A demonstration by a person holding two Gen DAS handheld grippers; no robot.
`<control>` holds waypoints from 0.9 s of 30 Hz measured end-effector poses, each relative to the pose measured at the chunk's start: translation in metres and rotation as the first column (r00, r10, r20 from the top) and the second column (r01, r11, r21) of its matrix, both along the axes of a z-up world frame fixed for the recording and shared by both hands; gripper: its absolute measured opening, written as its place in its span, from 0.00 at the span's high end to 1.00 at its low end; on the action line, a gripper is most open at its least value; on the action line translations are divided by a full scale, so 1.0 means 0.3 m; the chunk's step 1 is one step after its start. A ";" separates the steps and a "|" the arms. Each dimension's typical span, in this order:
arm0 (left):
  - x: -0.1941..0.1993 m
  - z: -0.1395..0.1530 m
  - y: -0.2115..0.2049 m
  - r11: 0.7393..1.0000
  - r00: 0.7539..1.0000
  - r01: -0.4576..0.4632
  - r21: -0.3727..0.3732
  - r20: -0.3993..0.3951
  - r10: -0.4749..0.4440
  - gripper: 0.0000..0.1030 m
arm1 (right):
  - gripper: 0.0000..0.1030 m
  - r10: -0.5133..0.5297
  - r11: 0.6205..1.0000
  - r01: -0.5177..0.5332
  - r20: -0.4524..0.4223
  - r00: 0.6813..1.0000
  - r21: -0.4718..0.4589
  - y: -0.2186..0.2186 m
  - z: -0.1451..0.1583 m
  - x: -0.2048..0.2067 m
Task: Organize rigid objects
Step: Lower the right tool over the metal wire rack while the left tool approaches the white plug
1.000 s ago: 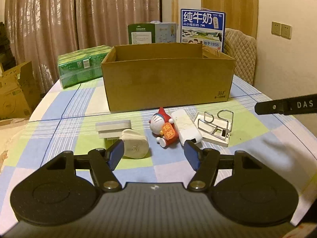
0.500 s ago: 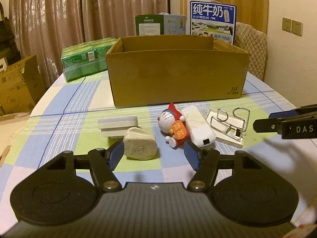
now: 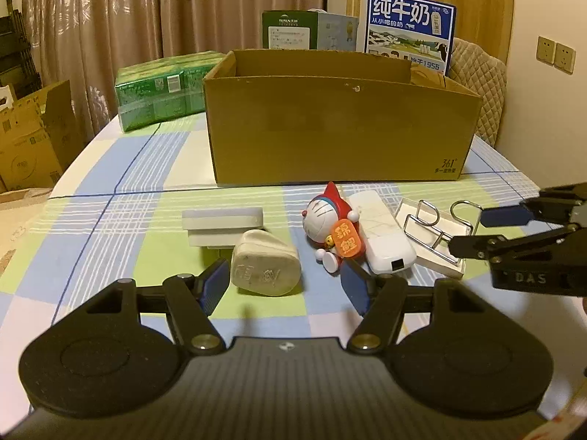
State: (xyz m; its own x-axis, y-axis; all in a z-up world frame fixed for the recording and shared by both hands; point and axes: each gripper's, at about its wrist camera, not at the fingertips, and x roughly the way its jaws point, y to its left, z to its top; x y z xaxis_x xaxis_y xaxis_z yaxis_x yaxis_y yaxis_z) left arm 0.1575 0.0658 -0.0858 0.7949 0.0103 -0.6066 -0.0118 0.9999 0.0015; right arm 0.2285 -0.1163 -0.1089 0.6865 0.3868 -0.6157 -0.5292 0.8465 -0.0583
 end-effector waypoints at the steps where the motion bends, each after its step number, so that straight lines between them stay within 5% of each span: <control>1: 0.001 -0.002 -0.002 1.000 1.000 0.003 0.002 -0.001 -0.003 0.39 | 0.55 0.001 1.000 -0.001 0.001 1.000 -0.005 0.003 -0.004 0.009; 3: 0.003 -0.004 -0.007 1.000 1.000 0.011 0.003 -0.003 -0.011 0.39 | 0.60 -0.004 1.000 0.004 -0.005 1.000 -0.001 0.003 -0.009 0.023; 5: 0.005 -0.004 -0.014 1.000 1.000 0.017 0.003 -0.004 -0.016 0.39 | 0.75 -0.013 1.000 0.013 -0.010 1.000 0.009 -0.003 -0.008 0.029; 10: 0.010 -0.007 -0.022 1.000 1.000 0.025 0.002 -0.007 -0.025 0.39 | 0.78 -0.061 0.995 0.063 -0.030 0.998 0.080 -0.039 0.018 0.035; 15: 0.008 -0.008 -0.021 1.000 1.000 0.022 0.004 -0.007 -0.022 0.39 | 0.79 -0.092 0.959 0.133 -0.170 0.981 0.251 -0.107 0.035 0.076; 18: 0.010 -0.009 -0.017 1.000 1.000 0.016 -0.001 -0.010 -0.016 0.39 | 0.78 -0.147 0.939 0.206 -0.222 0.964 0.274 -0.141 0.022 0.101; 21: 0.012 -0.007 -0.020 1.000 1.000 0.019 0.003 -0.006 -0.019 0.39 | 0.76 -0.203 0.931 0.256 -0.214 0.956 0.259 -0.164 0.027 0.111; 27: 0.011 -0.004 -0.014 1.000 1.000 0.014 0.001 -0.004 -0.014 0.39 | 0.50 -0.218 0.940 0.252 -0.166 0.962 0.229 -0.159 0.033 0.094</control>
